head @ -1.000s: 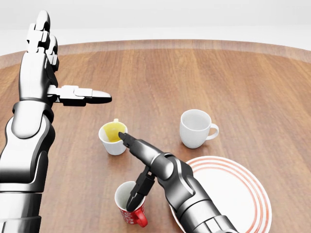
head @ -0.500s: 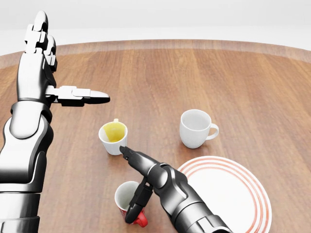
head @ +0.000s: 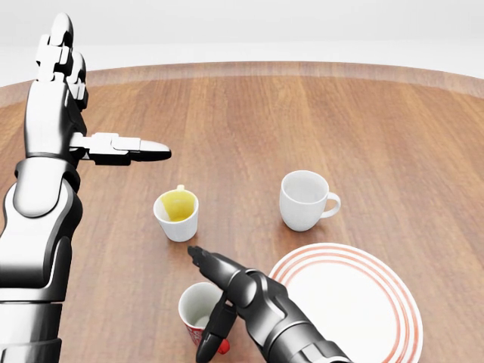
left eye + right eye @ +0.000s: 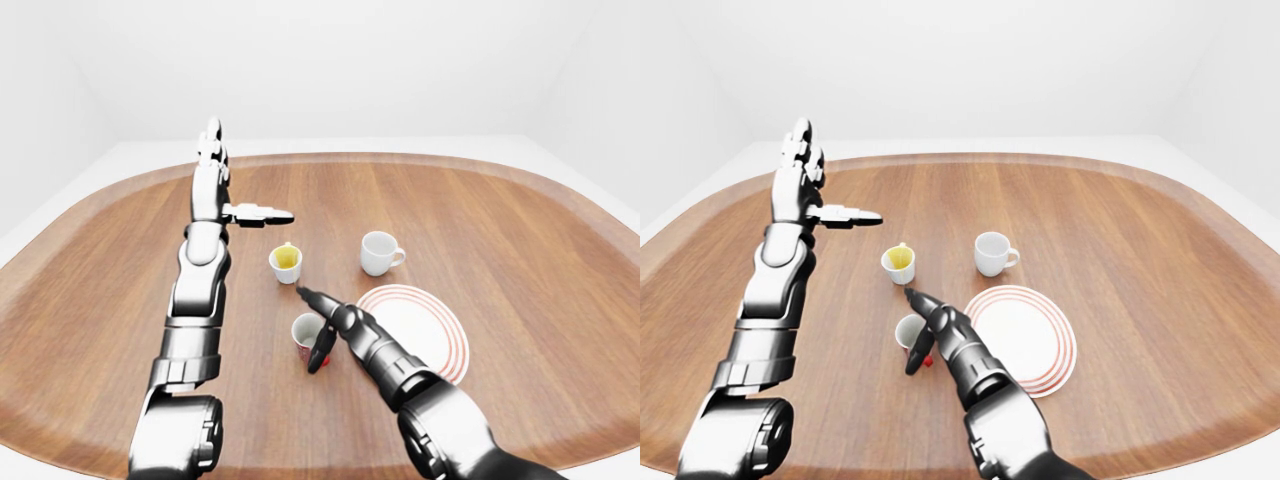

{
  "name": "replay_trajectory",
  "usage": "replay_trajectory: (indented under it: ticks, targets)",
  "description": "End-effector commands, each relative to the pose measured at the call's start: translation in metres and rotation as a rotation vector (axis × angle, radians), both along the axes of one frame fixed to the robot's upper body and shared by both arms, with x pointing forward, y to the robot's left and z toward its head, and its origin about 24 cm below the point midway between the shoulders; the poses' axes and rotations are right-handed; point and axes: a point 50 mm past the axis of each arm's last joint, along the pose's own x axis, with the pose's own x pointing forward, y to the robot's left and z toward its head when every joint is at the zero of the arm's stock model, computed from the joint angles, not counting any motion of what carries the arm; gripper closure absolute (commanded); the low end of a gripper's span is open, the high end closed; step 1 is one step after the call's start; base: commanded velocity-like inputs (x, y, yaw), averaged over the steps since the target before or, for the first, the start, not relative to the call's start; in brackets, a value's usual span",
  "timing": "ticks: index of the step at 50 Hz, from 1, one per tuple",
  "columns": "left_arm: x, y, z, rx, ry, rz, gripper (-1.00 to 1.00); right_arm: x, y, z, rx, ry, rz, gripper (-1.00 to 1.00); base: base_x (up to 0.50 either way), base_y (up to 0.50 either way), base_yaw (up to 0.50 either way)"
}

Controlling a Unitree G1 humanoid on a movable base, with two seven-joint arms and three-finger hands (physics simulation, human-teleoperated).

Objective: Pick up the red mug and put it on the plate

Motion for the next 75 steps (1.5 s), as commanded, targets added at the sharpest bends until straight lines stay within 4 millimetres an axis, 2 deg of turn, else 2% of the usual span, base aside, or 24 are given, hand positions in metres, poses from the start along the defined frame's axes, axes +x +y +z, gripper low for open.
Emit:
replay_trajectory:
  ticks: [1, 24, 25, 49, 62, 71, 75]
  targets:
    - [-0.001, 0.000, 0.001, 0.000, -0.006, 0.000, -1.00, -0.006, 0.003, -0.007, -0.019, 0.023, 0.004, -1.00, 0.00, 0.00, 0.00]
    - [-0.002, 0.000, 0.002, 0.003, -0.013, -0.002, -1.00, -0.008, 0.005, -0.009, -0.031, 0.028, 0.015, -1.00, 0.00, 0.00, 0.00]
    - [-0.002, 0.001, 0.003, 0.003, -0.017, -0.002, -1.00, -0.007, 0.005, -0.008, -0.026, 0.022, 0.008, 1.00, 0.00, 0.00, 0.00]
    - [-0.002, -0.001, 0.001, 0.002, -0.011, -0.005, -1.00, -0.006, 0.005, -0.006, -0.027, 0.010, 0.019, 1.00, 0.00, 0.00, 0.00]
    - [-0.003, 0.000, 0.004, 0.003, -0.021, -0.004, -1.00, 0.005, 0.014, 0.022, 0.029, -0.081, 0.075, 1.00, 0.00, 0.00, 0.00]
    - [-0.003, -0.001, 0.003, 0.003, -0.020, -0.006, -1.00, 0.010, 0.020, 0.053, 0.081, -0.186, 0.139, 1.00, 0.00, 0.00, 0.00]
    - [-0.003, -0.001, 0.002, 0.005, -0.017, -0.006, -1.00, 0.010, 0.021, 0.060, 0.093, -0.215, 0.151, 1.00, 0.00, 0.00, 0.00]
